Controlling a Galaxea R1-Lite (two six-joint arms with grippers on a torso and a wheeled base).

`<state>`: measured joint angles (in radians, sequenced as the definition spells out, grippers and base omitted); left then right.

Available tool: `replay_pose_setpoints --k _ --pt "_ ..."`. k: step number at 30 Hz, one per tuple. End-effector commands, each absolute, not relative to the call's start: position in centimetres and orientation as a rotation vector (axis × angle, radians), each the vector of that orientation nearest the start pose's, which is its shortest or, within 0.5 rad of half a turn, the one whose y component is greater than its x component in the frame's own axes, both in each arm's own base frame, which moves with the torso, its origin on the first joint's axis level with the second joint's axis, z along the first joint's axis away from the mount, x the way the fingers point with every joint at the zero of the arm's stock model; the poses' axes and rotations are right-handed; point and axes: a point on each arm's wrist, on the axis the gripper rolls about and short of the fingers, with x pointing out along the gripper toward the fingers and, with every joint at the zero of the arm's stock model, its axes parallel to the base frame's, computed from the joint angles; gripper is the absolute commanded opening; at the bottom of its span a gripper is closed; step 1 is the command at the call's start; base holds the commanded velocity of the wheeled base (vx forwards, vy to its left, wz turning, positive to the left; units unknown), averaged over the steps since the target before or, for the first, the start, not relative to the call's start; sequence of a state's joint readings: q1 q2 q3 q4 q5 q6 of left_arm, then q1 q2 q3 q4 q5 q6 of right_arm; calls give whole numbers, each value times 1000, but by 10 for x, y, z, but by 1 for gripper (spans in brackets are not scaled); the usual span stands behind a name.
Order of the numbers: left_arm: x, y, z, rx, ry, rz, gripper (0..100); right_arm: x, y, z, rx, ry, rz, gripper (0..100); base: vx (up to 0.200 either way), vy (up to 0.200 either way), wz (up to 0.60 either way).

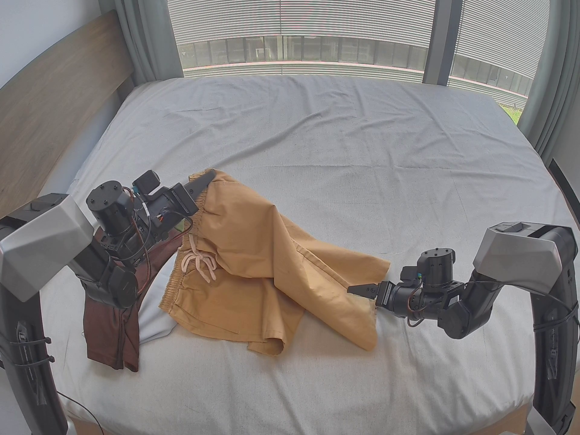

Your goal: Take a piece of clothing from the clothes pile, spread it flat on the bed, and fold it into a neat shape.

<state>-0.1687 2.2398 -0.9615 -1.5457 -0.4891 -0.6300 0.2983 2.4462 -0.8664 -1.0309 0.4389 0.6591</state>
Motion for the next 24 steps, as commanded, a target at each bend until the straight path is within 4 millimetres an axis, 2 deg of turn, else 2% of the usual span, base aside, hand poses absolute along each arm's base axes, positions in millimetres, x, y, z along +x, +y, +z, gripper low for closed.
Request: replay_pose_setpoints --k 1,5,6,8,17,24 --pt "398 -78 116 -560 -53 -715 0 369 128 -39 647 786 513 100 0 0 0" --pt "397 -78 116 -560 -54 -715 0 366 126 -32 647 780 511 100 0 0 0" --pt "397 -78 116 -559 -55 -715 0 363 121 -20 648 761 509 100 0 0 0" --pt "398 -78 116 -560 -53 -715 0 358 115 -12 649 757 501 100 0 0 0" --pt "398 -79 115 -559 -51 -714 0 338 102 -1 620 765 486 100 0 0 0" --pt "398 -79 115 -560 -53 -715 0 340 111 -3 612 766 508 100 0 0 0"
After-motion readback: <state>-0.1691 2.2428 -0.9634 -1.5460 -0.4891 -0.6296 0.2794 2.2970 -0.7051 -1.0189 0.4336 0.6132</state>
